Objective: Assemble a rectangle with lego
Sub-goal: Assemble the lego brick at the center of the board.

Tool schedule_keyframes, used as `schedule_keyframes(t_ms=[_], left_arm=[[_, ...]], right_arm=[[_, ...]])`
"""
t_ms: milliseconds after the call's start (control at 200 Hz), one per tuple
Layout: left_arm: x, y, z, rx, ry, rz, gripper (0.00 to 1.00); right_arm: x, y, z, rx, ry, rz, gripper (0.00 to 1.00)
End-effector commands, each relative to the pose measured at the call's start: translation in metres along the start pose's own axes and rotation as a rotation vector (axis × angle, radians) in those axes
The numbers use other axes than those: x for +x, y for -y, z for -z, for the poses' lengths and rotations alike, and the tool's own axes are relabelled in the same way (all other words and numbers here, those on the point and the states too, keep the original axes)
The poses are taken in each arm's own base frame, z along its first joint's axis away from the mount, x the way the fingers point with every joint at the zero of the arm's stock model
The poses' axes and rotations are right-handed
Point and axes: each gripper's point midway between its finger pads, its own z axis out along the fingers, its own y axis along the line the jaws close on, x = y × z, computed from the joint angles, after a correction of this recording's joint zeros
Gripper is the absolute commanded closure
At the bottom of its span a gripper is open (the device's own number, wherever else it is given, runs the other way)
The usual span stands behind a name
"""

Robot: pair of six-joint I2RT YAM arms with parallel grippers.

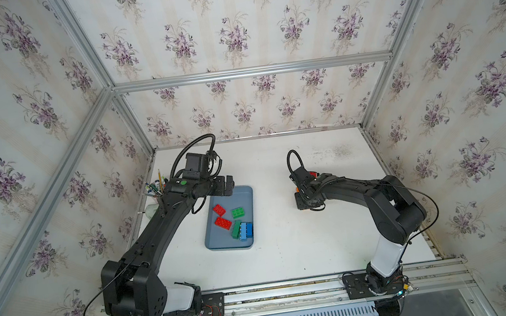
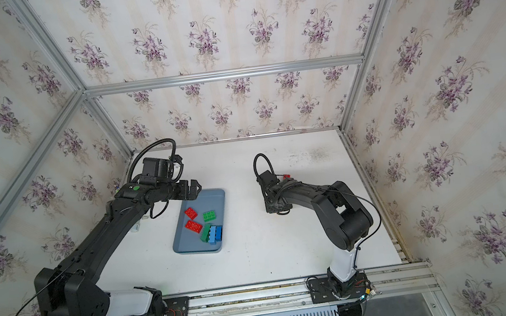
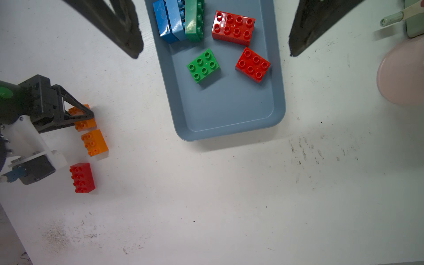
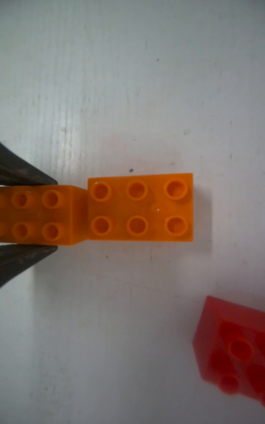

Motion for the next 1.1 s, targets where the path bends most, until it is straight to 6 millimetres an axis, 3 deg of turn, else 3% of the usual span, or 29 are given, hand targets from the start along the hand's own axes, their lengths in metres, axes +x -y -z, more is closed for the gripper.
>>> schedule_keyframes(t_ms=[0,579,1094], left_arm=[[-0.005,0.002,0.0,0.013,0.015,-0.011,0.0],[0.0,0.003,-0.007,0.022,-0.012,-0.013,0.0],[0.001,0.005,-0.007,0.033,-0.015,-0.015,0.0]], right_arm=[[0.001,0.001,-0.001,0.006,-0.002,0.002,0.59],[-0.009,-0.006,0.003,-0.015,0.016,0.003,0.6],[-0.013,-0.001,0.003,0.019,0.027,0.005,0.63]])
